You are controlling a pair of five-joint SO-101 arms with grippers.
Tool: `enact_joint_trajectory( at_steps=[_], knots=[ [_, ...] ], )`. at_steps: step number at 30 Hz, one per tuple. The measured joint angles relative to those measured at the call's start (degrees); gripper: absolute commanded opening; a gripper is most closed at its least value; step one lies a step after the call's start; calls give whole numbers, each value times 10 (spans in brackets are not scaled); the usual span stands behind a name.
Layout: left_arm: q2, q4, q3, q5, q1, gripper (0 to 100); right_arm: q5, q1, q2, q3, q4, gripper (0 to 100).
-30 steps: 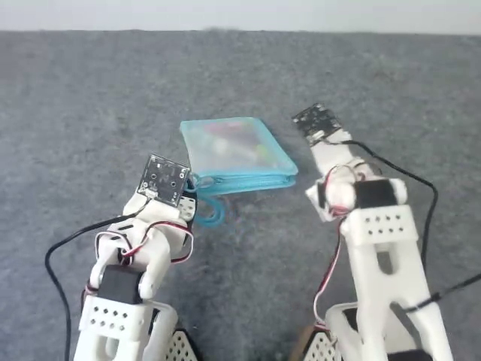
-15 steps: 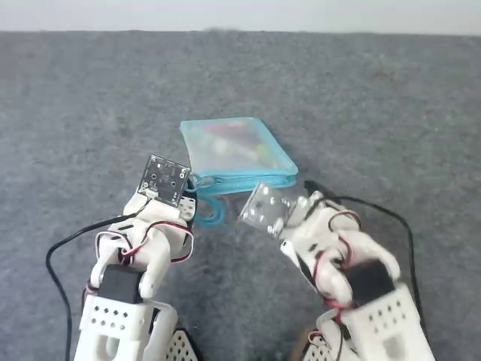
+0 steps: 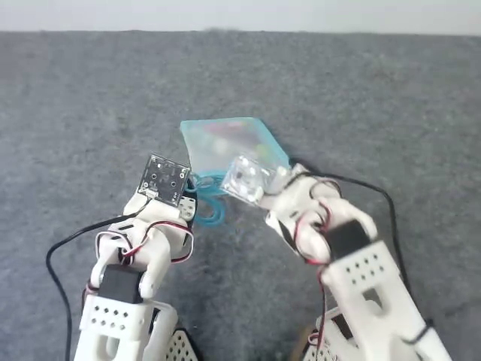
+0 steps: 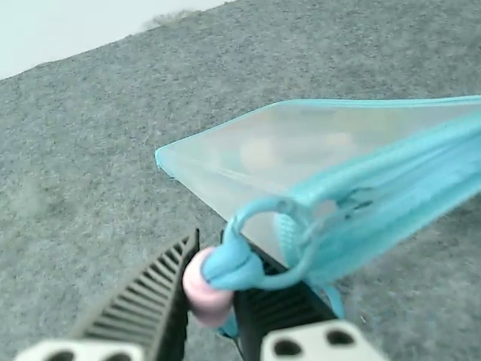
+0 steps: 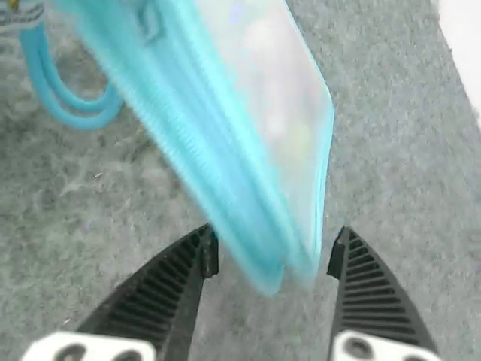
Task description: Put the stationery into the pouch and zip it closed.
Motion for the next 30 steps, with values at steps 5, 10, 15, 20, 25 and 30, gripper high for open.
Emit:
enact_joint_trajectory(
  at_steps=[5,10,15,20,25,30],
  knots=[
    [0,0,0,0,0,12,1,-4,65,-27,-6,146],
    [0,0,0,0,-3,12,0,-9,102,-29,-21,4],
    [0,0,0,0,-4,12,-47,-9,126,-31,-36,8],
    [0,0,0,0,0,12,-62,18,142,-41,-37,8],
    [1,0,0,0,2,12,-62,70,155,-48,-46,8],
    [1,-5,0,0,3,12,-62,101,157,-50,-47,8]
  ],
)
